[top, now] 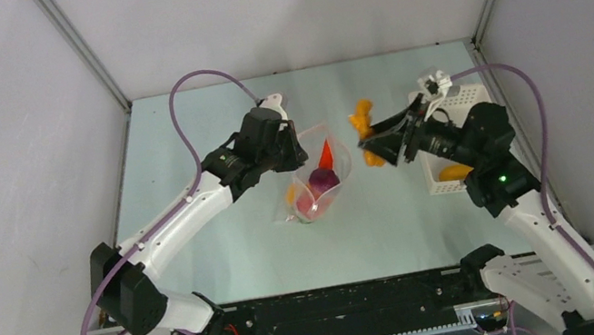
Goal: Place the food in the zip-top bag and seal the zipper
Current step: Place the fake vegetable in the zipper food storage bag.
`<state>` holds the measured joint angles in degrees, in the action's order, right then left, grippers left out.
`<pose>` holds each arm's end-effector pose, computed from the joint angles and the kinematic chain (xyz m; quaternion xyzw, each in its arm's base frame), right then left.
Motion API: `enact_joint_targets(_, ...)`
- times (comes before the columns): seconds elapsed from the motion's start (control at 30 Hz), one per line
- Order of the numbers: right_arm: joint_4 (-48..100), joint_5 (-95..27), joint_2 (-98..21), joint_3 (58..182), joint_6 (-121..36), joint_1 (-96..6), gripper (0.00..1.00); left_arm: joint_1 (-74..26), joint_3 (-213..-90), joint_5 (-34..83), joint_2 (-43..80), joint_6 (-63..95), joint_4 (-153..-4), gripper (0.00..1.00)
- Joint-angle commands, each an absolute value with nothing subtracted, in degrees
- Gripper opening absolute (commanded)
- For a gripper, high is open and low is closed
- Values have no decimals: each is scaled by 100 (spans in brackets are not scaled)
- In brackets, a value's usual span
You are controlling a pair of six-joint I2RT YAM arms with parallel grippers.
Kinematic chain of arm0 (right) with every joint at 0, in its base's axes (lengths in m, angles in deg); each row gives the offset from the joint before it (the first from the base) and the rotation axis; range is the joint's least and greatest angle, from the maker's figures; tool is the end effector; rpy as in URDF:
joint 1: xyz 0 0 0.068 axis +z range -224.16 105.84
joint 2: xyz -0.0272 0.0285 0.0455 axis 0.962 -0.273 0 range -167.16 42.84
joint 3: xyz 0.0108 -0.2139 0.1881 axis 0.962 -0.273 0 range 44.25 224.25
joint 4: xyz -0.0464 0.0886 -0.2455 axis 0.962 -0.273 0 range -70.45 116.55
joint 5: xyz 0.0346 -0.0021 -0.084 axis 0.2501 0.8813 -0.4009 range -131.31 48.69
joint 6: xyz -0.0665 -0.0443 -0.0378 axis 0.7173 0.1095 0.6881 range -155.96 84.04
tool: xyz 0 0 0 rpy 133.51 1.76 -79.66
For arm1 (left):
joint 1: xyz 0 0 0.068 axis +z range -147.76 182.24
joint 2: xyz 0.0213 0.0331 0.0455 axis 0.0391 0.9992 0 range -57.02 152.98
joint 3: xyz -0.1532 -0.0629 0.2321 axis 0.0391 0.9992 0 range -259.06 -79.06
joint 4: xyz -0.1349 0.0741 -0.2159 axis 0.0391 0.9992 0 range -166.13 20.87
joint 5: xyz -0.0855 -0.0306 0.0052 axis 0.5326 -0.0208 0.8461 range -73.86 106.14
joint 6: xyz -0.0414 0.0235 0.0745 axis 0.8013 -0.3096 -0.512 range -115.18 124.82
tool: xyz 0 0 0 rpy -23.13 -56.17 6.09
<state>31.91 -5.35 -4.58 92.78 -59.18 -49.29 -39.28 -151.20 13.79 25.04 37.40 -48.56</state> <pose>0.1776 0.1333 0.3975 -0.2393 0.6301 0.4768 0.5642 0.2704 -0.2352 0.3109 0.0608 0.8946 -0.2518 0.3641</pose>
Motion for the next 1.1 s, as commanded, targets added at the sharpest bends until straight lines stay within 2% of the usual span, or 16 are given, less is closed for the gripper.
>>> enact_joint_targets(0.0,4748,-1313,-1075,9145,-6560,-3850,14,-3959,-15327,1398,2188,3895,-5024,0)
enact_joint_targets(0.2,6088,-2522,-2075,8894,-6610,-3069,20,-3959,-15217,1449,2054,4025,-5020,0)
enact_joint_targets(0.63,5473,-4576,-2645,8705,-6045,-2675,26,-3956,-15021,1452,1725,4187,-5131,0)
enact_joint_targets(0.97,4962,-5221,-2645,8705,-6255,-2542,43,-3960,-14964,1373,1689,4274,-5151,0)
enact_joint_targets(1.03,4891,-5334,-2571,8705,-6234,-2503,53,-3952,-14952,1369,1689,4280,-5154,0)
enact_joint_targets(1.07,4867,-5368,-2523,8705,-6231,-2490,61,-3956,-14945,1368,1694,4290,-5153,0)
